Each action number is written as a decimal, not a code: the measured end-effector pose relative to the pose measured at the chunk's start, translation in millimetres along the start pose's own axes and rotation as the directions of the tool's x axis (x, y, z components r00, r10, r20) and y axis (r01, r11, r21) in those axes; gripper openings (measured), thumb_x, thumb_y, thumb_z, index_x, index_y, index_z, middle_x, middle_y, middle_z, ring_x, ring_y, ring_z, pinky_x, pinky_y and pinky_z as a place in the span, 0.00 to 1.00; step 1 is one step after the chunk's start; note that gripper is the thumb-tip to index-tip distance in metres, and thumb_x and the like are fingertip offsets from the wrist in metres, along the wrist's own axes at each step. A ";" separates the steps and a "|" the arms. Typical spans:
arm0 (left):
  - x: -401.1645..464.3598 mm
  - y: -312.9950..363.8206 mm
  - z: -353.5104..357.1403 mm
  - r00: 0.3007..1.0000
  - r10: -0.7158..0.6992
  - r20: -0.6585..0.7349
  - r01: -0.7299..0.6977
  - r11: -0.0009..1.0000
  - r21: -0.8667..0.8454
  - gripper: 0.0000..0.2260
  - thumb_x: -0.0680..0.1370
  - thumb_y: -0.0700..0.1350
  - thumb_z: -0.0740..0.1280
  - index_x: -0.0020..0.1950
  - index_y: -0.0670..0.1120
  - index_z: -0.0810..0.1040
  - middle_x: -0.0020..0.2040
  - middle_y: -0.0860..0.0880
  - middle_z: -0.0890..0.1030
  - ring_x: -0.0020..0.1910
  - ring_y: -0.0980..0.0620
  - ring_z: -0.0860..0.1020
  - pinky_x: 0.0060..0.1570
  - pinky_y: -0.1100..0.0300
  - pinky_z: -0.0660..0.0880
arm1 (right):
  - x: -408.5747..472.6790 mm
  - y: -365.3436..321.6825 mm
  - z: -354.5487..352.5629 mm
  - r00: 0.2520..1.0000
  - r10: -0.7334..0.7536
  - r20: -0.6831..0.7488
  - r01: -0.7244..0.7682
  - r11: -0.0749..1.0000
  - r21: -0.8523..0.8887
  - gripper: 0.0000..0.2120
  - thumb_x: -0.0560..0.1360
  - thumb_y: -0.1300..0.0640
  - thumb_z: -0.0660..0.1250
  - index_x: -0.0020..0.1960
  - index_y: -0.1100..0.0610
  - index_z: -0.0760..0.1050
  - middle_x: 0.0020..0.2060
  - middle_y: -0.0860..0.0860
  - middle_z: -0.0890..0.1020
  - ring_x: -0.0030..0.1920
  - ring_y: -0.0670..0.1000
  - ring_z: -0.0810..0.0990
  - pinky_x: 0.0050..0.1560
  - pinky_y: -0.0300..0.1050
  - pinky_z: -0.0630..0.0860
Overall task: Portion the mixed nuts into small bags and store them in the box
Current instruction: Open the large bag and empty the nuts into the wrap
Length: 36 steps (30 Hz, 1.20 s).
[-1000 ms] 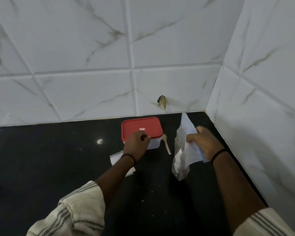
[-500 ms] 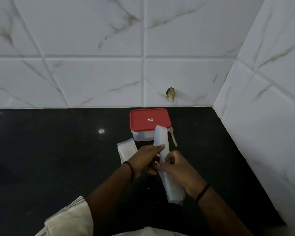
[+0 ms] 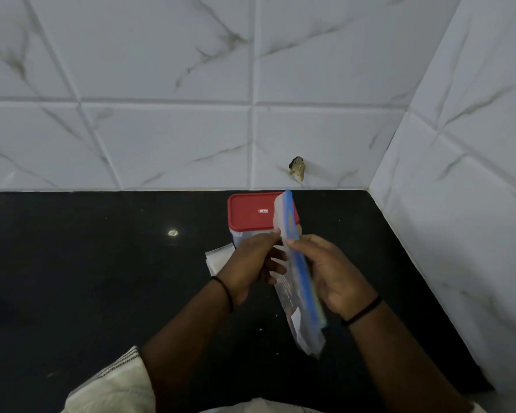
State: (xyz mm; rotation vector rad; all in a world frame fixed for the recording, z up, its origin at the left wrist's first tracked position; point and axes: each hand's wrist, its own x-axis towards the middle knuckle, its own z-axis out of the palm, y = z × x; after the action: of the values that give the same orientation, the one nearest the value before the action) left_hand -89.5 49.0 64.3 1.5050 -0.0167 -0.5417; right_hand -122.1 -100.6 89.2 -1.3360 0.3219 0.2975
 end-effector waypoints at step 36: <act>-3.2 33.6 4.5 0.925 0.238 0.295 -0.353 0.824 0.442 0.16 0.72 0.37 0.74 0.58 0.50 0.82 0.47 0.50 0.83 0.45 0.48 0.80 0.51 0.55 0.79 | 19.8 -29.1 -59.8 0.870 -0.345 -0.351 0.264 0.930 -0.257 0.10 0.78 0.59 0.69 0.59 0.57 0.75 0.40 0.57 0.83 0.30 0.50 0.80 0.29 0.42 0.77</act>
State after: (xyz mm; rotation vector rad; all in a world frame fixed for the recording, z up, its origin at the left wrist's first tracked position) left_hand -82.8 45.0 97.4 1.8794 -0.6045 -0.4698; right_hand -96.0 -164.6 95.4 -1.6233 0.4140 -0.2184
